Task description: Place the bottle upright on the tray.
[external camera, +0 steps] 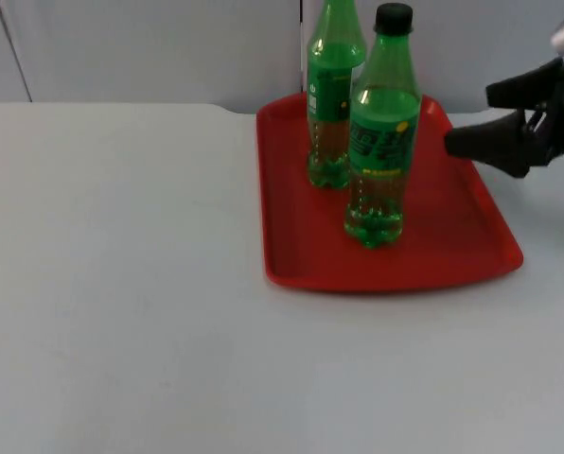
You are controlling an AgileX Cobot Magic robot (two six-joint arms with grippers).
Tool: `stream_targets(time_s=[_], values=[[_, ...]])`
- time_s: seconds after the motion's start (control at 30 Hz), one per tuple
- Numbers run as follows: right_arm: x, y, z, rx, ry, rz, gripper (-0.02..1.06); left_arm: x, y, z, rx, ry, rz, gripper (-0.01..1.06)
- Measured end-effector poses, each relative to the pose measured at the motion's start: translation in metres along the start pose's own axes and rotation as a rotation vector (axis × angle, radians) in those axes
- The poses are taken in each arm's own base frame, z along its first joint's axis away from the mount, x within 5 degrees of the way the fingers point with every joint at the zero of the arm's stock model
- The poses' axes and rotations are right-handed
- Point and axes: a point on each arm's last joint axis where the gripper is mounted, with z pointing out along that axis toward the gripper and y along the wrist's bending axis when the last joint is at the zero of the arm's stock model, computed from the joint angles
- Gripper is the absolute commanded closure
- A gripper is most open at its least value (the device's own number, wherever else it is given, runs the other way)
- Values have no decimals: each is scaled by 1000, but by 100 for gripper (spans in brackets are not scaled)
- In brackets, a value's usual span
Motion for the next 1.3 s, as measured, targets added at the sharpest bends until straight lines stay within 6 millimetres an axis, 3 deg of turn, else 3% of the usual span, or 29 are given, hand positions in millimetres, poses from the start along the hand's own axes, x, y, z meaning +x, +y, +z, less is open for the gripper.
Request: stream_targets(time_s=[0.5,0.93,1.3], values=[[-66,-17,-53,375,109,195,-1,0,0,0,0,0,0,3],[-114,-3,-89,445,11,525,-1,0,0,0,0,0,0,3],[-160,18,-124,451,-98,438,-1,0,0,0,0,0,0,3]])
